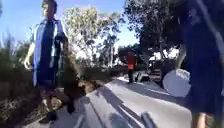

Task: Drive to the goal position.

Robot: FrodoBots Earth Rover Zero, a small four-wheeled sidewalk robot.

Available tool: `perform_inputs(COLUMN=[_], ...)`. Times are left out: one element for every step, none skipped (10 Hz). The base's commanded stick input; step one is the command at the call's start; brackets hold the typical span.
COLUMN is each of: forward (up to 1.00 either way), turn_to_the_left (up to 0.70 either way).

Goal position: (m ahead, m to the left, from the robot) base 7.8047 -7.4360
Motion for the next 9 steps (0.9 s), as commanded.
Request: perform_inputs(forward=[0.98, 0.98, 0.98, 0.98, 0.98, 0.98, 0.98, 0.98, 0.98], turn_to_the_left=[0.00, 0.00, 0.00, 0.00, 0.00, 0.00, 0.00, 0.00, 0.00])
